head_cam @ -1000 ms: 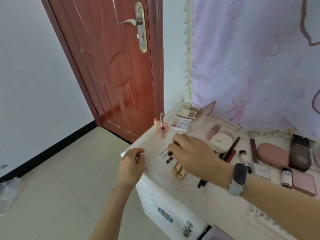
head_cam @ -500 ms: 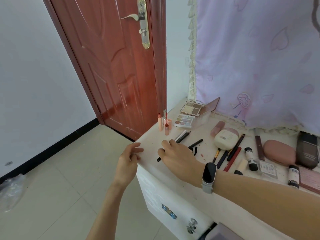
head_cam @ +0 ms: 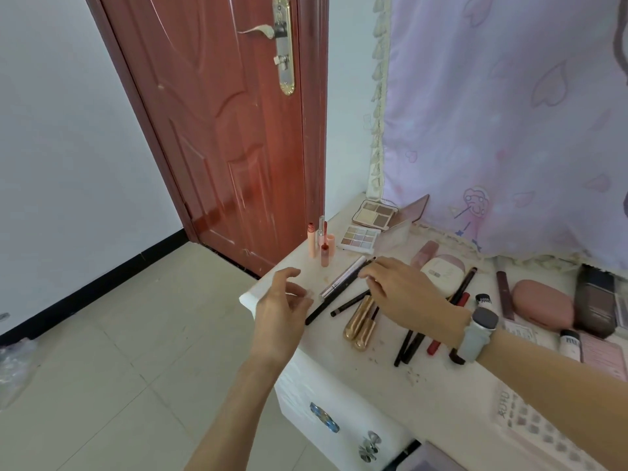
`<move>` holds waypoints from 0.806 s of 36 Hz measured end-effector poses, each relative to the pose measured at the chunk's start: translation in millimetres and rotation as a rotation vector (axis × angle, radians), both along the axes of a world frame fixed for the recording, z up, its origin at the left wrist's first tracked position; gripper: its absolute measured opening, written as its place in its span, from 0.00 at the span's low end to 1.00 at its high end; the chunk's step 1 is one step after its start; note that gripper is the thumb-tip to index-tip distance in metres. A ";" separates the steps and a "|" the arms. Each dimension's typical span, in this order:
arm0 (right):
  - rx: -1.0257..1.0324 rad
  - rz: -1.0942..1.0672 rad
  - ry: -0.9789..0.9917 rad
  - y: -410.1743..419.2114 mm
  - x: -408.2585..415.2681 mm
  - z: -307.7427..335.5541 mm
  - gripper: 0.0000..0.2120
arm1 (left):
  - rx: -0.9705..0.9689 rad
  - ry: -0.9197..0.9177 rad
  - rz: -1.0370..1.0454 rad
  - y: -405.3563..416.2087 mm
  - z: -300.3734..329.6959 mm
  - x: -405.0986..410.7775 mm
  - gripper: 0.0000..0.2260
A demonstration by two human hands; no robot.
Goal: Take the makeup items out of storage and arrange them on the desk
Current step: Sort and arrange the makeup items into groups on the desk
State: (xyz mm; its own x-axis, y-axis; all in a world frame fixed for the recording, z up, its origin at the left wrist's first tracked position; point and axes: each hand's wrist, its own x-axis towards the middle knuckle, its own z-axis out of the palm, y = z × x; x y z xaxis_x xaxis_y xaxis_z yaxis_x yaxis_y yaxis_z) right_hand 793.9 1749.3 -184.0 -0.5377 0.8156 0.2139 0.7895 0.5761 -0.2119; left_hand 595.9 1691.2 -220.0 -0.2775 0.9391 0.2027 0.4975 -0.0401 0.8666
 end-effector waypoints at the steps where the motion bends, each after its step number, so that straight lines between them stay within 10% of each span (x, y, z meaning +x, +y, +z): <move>1: -0.010 0.014 -0.018 1.3 5.2 -0.7 0.14 | 0.003 0.058 -0.006 2.1 1.3 5.9 0.13; 14: 0.038 0.016 -0.108 14.2 36.9 -11.7 0.16 | 0.029 0.621 -0.029 30.1 2.0 44.4 0.08; 29: 0.210 0.128 -0.502 41.6 23.0 -20.8 0.12 | 0.113 0.512 0.014 -2.5 2.6 30.4 0.04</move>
